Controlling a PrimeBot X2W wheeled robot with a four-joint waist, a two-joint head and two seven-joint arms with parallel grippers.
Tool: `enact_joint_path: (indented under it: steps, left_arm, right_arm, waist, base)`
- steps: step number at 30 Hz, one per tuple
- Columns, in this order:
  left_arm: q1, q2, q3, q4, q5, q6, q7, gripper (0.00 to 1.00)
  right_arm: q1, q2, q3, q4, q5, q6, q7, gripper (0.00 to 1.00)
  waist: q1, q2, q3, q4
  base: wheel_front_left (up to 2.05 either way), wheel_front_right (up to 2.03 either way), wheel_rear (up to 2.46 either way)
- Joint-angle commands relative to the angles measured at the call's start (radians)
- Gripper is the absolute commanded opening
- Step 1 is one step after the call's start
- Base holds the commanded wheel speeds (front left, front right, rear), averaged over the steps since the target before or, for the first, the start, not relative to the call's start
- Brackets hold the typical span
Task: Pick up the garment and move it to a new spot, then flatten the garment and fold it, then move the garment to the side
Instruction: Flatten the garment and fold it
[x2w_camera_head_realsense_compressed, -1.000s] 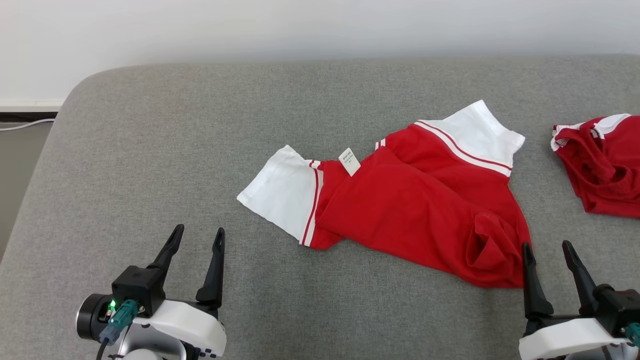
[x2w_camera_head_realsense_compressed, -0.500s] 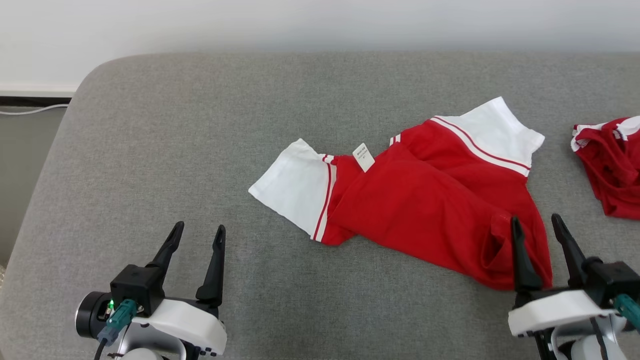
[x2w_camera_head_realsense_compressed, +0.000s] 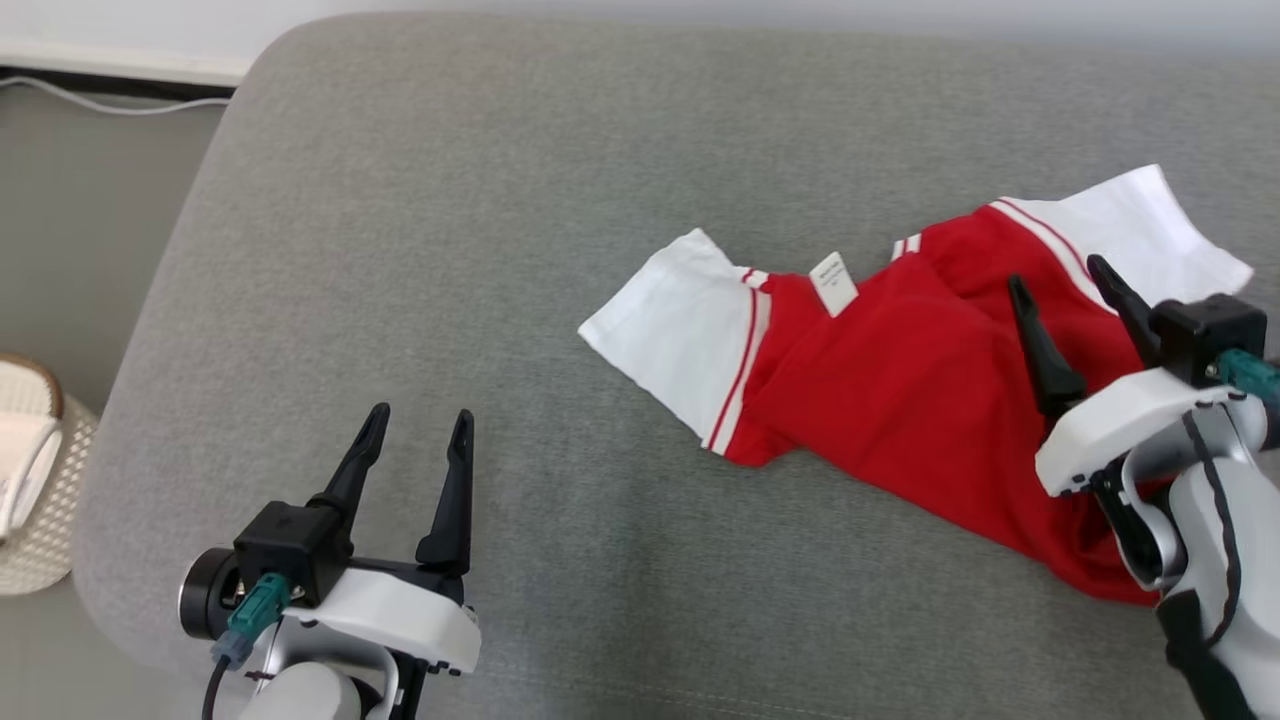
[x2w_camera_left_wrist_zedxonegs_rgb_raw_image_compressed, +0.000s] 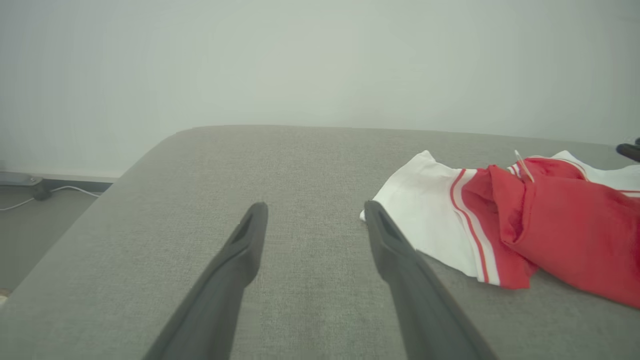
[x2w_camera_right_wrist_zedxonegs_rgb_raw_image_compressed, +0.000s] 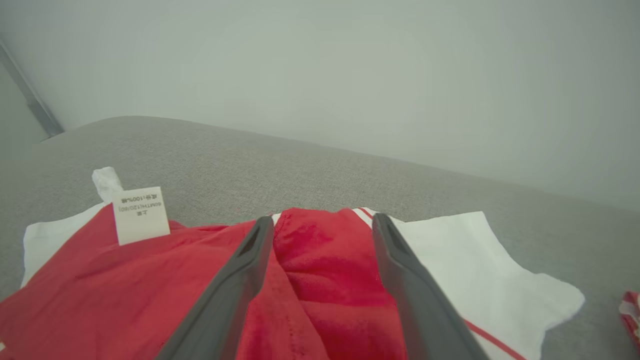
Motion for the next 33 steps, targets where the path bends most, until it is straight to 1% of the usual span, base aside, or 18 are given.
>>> enact_joint_path:
  steps: [1,7,11,16,17,19,20,21,27,33]
  left_arm:
    - [-0.052,0.016,0.037,-0.013,-0.003,-0.007,-0.015,1.00]
    - [-0.077,-0.019,0.034,0.017,0.003,-0.033,-0.029,1.00]
    - [-0.086,-0.036,0.039,0.036,0.008,-0.046,-0.034,1.00]
    - [-0.095,-0.055,0.046,0.053,0.016,-0.061,-0.038,1.00]
    - [-0.096,-0.058,0.048,0.056,0.017,-0.063,-0.038,1.00]
    - [-0.098,-0.063,0.051,0.061,0.020,-0.069,-0.039,1.00]
    - [-0.098,-0.065,0.053,0.063,0.021,-0.071,-0.039,1.00]
    - [-0.099,-0.067,0.055,0.065,0.023,-0.073,-0.040,1.00]
    - [-0.095,-0.075,0.066,0.076,0.033,-0.081,-0.040,1.00]
    - [-0.085,-0.074,0.076,0.076,0.040,-0.081,-0.041,1.00]
  right_arm:
    - [-0.037,-0.024,0.043,0.003,0.022,0.000,0.007,1.00]
    - [-0.137,-0.084,0.191,0.095,0.112,0.000,0.031,1.00]
    - [-0.181,-0.109,0.286,0.131,0.168,0.000,0.034,1.00]
    - [-0.216,-0.127,0.363,0.171,0.221,0.000,0.021,1.00]
    - [-0.222,-0.129,0.377,0.178,0.231,0.000,0.019,0.91]
    - [-0.233,-0.133,0.407,0.191,0.251,0.000,0.018,0.40]
    - [-0.239,-0.137,0.419,0.196,0.258,0.000,0.012,0.21]
    - [-0.245,-0.139,0.430,0.202,0.265,0.000,0.006,0.00]
    - [-0.263,-0.147,0.452,0.239,0.290,0.000,-0.051,0.00]
    - [-0.247,-0.156,0.430,0.217,0.298,0.000,-0.102,0.00]
  waist:
    - [0.0000,-0.0001,0.029,0.035]
    - [0.0000,-0.0001,0.059,0.076]
    - [0.0000,-0.0001,0.069,0.084]
    - [0.0000,-0.0001,0.077,0.089]
    - [0.0000,-0.0001,0.079,0.088]
    - [0.0000,-0.0001,0.081,0.088]
    - [0.0000,-0.0001,0.081,0.088]
    - [0.0000,-0.0001,0.082,0.087]
    - [0.0000,-0.0001,0.071,0.079]
    - [0.0000,-0.0001,0.060,0.054]
  base:
    - [0.00,0.00,0.00]
    - [0.00,0.00,0.00]
    - [0.00,0.00,0.00]
    - [0.00,0.00,0.00]
    - [0.00,0.00,0.00]
    - [0.00,0.00,0.00]
    - [0.00,0.00,0.00]
    - [0.00,0.00,0.00]
    - [0.00,0.00,0.00]
    - [0.00,0.00,0.00]
